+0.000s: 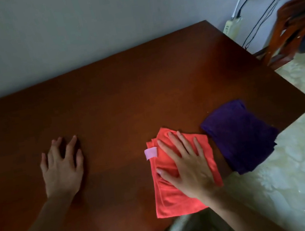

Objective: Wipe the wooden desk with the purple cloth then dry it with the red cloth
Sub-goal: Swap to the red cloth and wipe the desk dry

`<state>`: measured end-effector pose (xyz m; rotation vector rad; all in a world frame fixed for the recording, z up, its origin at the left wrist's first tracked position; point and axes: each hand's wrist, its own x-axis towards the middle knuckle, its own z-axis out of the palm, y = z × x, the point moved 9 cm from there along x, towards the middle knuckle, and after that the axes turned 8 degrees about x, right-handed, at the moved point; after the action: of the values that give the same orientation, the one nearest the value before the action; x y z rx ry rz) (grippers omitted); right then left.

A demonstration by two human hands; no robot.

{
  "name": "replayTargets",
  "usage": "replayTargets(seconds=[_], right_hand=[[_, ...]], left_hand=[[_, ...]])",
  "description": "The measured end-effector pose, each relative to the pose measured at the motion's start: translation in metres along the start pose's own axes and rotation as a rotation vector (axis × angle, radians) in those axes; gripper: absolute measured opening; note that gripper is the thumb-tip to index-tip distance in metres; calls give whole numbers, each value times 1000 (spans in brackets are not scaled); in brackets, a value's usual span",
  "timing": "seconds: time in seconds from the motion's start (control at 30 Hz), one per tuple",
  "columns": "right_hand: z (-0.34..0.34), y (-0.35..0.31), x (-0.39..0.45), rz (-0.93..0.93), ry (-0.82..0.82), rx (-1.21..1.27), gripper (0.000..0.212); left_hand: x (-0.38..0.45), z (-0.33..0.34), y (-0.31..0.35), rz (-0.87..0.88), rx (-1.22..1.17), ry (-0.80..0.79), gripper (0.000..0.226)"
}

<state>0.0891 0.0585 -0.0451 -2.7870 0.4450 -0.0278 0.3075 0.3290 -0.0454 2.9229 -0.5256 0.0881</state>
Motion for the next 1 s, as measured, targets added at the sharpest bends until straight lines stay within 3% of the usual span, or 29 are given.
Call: replayTargets(seconds=[0.13,0.27,0.4,0.53,0.73,0.83,1.0], right_hand=[[-10,6,60,-33,103,25,76],[-18,35,198,60,158,50,80],[-31,60,344,105,137,42,86],[-38,69,425,70,99,39,74],[-40,68,415,11,27,28,80],[-47,80,364,-32,47,27,91],[-63,135,254,-80,193,-23,81]], left_hand=[[22,-4,69,130,-65,107,51],[68,19,137,118,-192,78,50],[81,43,173,202,13,40,55],[78,45,176,228,118,37,60],[78,41,174,224,97,-5,59],[80,42,172,219,75,-14,59],[78,44,174,179,31,-52,61]])
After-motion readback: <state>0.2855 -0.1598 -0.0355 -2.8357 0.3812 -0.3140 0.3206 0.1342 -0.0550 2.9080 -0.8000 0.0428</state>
